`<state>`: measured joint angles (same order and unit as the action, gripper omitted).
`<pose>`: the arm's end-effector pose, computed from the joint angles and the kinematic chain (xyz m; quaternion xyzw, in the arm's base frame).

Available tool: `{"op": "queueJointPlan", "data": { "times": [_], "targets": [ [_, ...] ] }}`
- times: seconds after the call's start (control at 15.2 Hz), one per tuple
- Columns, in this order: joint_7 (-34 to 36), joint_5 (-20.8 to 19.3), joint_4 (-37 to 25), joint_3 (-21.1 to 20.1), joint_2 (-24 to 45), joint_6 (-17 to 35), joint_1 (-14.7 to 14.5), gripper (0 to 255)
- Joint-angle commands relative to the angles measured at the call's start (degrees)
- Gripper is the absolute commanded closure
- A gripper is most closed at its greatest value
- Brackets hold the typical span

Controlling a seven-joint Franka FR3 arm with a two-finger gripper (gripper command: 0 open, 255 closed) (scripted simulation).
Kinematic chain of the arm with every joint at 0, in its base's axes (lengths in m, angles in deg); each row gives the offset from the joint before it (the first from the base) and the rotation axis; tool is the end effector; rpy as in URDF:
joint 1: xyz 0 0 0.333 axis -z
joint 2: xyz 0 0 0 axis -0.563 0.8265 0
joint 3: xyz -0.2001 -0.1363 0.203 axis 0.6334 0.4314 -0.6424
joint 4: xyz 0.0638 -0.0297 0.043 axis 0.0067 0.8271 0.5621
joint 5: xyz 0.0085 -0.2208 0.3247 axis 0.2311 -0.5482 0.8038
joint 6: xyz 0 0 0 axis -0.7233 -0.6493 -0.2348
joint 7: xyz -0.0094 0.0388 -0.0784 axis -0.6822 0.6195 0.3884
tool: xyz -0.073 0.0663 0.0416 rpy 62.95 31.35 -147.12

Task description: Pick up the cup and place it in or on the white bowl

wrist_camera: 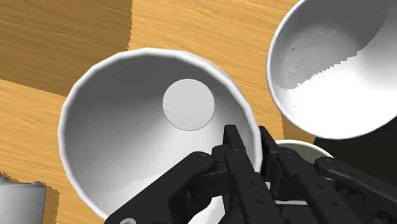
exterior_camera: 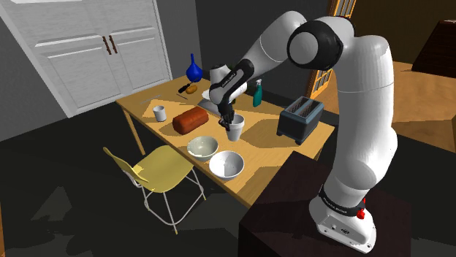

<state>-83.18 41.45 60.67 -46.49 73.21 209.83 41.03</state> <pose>0.5953 -0.0804 0.2536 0.9942 0.0839 -0.0590 0.0316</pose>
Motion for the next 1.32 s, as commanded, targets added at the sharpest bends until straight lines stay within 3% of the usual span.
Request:
{"op": "queueJointPlan", "data": {
  "times": [0.0,0.66,1.25],
  "targets": [
    [0.0,0.1,-0.2,-0.1,-1.1,-1.4,-0.1,255],
    [-0.7,0.5,-1.8,-0.2,-5.6,-7.4,-0.1,255],
    [9.1,1.1,9.2,-4.4,-16.3,-7.9,-6.1,255]
  ]
}}
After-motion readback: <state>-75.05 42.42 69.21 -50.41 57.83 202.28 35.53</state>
